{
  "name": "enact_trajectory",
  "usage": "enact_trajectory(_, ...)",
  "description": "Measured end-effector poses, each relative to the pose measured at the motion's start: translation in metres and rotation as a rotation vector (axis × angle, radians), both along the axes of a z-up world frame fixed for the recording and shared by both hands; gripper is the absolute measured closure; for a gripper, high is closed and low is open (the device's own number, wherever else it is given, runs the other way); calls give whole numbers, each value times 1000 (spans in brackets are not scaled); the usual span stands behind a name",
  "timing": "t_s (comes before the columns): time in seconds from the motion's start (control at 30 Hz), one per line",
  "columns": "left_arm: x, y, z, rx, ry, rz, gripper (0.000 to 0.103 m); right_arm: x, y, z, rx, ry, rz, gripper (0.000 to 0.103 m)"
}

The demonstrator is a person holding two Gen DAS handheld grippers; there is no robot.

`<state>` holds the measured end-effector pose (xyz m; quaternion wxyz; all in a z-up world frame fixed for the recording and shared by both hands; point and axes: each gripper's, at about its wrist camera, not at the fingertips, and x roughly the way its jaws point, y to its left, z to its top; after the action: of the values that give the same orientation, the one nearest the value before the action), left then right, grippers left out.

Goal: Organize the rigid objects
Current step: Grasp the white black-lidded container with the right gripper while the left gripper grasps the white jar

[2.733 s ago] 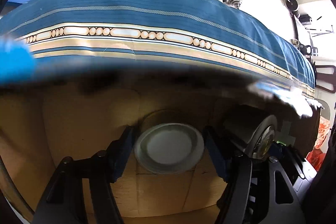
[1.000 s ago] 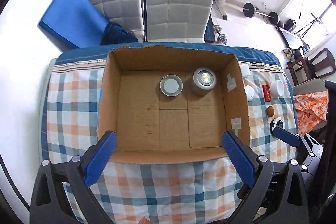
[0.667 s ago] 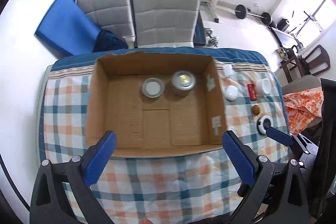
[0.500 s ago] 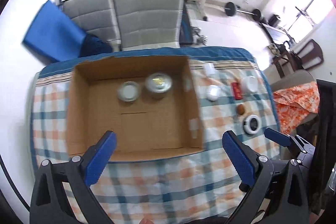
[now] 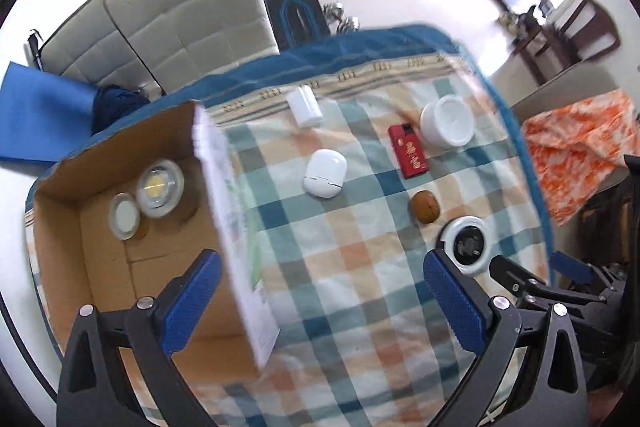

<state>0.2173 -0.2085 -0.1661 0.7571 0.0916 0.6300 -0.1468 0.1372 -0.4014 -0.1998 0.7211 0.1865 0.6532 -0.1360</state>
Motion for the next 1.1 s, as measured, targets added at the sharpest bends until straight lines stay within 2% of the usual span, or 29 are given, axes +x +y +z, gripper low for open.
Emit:
enact_trajectory(0.17,16,-24,-51,46,78,14,0,11,-11,-69,58,89,-29,0)
enact_trajectory(0.23,20,-31,-65,49,105,20,0,15,-12,-86,63,108,-30,2)
enact_trajectory(0.33,22,-39,-79,64,124,17,0,19,-13,-109,69,150,-21,14)
enact_trajectory(0.37,23,-40,-83,68,129,16,0,20,-13,-115,64,164,-16,24)
enact_trajectory(0.43,24,-44,-89,71,141,12,0,20,-14,-122,68,171,-12,25)
enact_trajectory(0.63,27,-59,-88,42,160,-3,0,9,-25,-119,89,171,7,26)
enact_trajectory(0.8,44,-84,-76,-7,158,-7,0,9,-67,-99,73,133,-22,26)
enact_trajectory(0.93,69,-120,-72,-44,176,-30,0,19,-106,-83,27,91,-60,26)
enact_trajectory(1.0,80,-138,-75,-63,196,-46,0,26,-126,-79,16,79,-79,26)
enact_trajectory(1.1,97,-166,-90,-48,227,-81,0,39,-150,-79,-2,81,-99,26)
